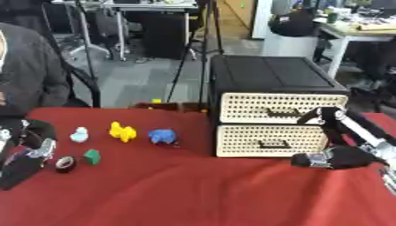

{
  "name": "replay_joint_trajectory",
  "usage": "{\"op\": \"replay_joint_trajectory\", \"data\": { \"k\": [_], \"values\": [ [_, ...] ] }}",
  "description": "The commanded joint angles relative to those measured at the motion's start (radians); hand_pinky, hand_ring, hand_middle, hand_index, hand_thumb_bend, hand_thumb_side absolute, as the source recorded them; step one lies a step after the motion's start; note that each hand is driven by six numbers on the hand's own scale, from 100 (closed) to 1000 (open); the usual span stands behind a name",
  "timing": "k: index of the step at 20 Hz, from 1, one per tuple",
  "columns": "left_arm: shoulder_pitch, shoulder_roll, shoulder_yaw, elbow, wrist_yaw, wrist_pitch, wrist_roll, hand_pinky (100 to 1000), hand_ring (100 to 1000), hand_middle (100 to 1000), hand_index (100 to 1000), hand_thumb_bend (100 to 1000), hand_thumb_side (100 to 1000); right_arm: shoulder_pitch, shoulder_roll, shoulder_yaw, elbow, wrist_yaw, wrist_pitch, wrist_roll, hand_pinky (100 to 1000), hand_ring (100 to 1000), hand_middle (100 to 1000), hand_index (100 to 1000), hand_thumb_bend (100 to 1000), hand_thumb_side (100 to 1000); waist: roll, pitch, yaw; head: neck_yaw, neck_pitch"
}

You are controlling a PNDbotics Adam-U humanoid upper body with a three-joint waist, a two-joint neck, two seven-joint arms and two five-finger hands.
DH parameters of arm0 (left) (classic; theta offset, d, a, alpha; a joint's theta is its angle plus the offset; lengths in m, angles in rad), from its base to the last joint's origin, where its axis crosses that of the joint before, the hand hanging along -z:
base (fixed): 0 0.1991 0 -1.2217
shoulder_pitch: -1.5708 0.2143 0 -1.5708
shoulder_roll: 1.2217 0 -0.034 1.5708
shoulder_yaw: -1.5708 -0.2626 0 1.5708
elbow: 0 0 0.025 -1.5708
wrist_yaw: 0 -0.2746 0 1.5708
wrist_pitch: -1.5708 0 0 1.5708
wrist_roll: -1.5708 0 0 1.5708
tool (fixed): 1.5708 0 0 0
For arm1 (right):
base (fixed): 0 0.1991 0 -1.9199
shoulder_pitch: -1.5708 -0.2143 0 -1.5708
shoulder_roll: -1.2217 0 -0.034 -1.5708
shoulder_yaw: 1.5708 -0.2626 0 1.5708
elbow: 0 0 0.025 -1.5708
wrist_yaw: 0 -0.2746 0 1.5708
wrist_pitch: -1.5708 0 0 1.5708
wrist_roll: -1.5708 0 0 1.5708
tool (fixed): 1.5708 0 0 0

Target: Pick up objects from table and place into drawer.

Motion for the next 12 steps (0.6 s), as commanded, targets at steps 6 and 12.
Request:
{"op": "replay_joint_trajectory", "data": {
  "k": [6,12],
  "values": [
    [-0.018,0.009,0.002,-0.009,0.007,-0.003,-0.006,574,463,509,684,121,460,-0.09,-0.057,-0.021,0.12,-0.016,0.001,-0.001,100,100,100,698,1000,588,0.001,-0.009,0.015,-0.007,-0.005],
    [-0.027,0.008,-0.002,-0.011,0.007,-0.005,-0.01,574,463,509,685,121,458,-0.135,-0.062,-0.024,0.204,-0.017,-0.003,-0.001,100,100,100,699,1000,576,0.0,-0.002,0.035,-0.014,-0.01]
  ]
}}
